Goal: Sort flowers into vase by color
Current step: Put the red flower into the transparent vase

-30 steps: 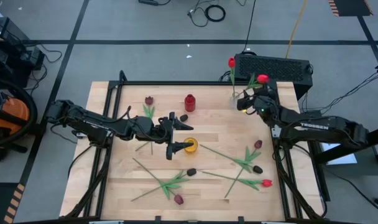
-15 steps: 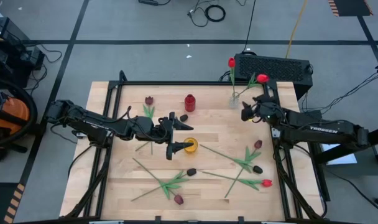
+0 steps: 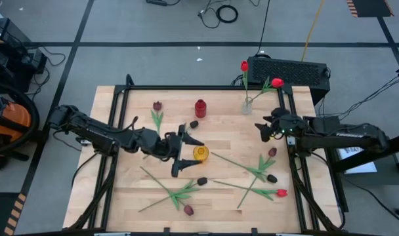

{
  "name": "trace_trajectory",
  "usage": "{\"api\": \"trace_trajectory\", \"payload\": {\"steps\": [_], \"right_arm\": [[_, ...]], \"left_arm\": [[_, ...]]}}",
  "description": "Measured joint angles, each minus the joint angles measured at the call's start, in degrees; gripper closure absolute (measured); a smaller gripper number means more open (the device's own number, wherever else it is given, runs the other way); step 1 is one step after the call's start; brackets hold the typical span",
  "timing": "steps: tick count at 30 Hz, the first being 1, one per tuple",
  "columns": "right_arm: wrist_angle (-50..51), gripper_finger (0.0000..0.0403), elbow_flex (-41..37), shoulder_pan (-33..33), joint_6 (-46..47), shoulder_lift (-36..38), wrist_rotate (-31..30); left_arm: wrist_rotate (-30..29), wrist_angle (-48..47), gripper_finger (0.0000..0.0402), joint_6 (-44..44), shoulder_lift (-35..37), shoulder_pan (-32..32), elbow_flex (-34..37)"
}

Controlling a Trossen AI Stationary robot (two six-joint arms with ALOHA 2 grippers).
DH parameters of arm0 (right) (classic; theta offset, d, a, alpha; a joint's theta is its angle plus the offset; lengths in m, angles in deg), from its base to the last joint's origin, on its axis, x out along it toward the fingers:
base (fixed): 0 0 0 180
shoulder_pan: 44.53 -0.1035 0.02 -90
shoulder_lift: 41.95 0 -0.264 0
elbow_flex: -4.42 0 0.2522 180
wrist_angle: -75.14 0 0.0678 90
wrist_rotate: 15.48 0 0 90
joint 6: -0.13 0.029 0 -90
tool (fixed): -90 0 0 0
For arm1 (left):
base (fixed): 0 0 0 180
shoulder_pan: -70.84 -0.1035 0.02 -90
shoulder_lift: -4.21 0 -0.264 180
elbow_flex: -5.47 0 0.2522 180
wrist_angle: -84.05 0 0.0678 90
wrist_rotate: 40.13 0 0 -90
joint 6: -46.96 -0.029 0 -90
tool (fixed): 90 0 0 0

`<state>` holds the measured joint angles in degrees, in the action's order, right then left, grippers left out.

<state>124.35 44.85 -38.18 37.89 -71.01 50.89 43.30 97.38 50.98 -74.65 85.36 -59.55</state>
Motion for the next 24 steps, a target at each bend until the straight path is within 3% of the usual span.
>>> {"api": "trace_trajectory", "payload": {"steps": [4,15,24], "right_arm": [[-0.4,0.0117,0.0,-3.3,1.2,0.8,0.7],[-7.4,0.0117,1.0,-7.3,0.1,1.0,13.1],[-9.7,0.0117,5.6,-12.0,-3.8,1.1,13.0]], "left_arm": [[0.0,-1.9,0.0081,-0.6,-1.6,2.2,-3.3],[0.1,-10.8,0.0081,-3.8,-13.9,4.8,-15.8],[0.6,-14.6,0.0081,-4.5,-27.0,4.8,-26.1]]}}
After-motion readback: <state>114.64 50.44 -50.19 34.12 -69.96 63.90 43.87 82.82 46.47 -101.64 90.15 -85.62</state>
